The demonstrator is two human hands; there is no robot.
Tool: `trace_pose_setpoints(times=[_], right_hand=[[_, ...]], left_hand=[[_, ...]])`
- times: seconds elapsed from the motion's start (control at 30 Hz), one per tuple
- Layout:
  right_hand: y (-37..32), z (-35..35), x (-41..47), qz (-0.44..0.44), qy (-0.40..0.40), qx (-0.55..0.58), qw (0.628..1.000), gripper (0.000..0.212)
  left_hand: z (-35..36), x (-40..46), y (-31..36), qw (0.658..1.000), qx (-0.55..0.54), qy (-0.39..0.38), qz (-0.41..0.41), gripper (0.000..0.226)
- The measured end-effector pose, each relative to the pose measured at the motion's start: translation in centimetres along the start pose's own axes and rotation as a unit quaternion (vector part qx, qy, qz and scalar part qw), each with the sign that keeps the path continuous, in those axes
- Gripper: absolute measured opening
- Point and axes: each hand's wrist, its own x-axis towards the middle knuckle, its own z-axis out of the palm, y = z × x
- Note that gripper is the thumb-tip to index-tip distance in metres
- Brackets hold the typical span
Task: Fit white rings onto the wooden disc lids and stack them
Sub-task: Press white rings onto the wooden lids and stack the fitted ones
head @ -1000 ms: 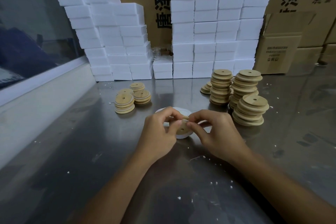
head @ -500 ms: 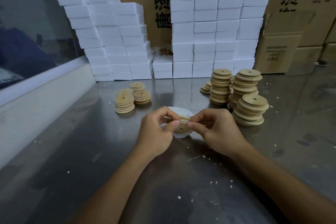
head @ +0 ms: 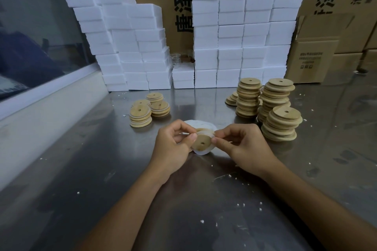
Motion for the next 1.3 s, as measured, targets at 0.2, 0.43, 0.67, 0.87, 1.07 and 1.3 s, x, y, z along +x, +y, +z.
trace_pose_setpoints(times=[0.2, 0.43, 0.67, 0.87, 1.07, 1.3], right_hand=[[-0.3, -0.9, 0.2, 0.046, -0.022, 0.048, 0.998, 0.006], [-0.6, -0.8, 0.0, 0.011, -0.029, 0.004, 1.0, 0.003], [-0.7, -1.2, 0.1, -0.01, -0.039, -0.006, 0.999, 0.004], [-0.5, -1.0, -0.1, -0.022, -0.025, 0.002, 0.999, 0.008], [-0.3, -0.7, -0.1, -0.023, -0.027, 0.002, 0.999, 0.009], [-0.2, -0.8, -0.1, -0.028, -0.043, -0.028, 0.998, 0.01]], left_hand=[[0.3, -0.1, 0.2, 0.999, -0.026, -0.015, -0.017, 0.03], [0.3, 0.0, 0.3, 0.999, -0.036, -0.006, -0.035, 0.026], [0.4, -0.2, 0.5, 0.999, -0.021, -0.008, -0.026, 0.028], [0.5, -0.2, 0.6, 0.999, -0.016, 0.002, -0.028, 0.029], [0.4, -0.2, 0.6, 1.0, 0.014, 0.007, -0.002, 0.025], [0.4, -0.2, 0.6, 1.0, 0.013, 0.009, -0.01, 0.026]])
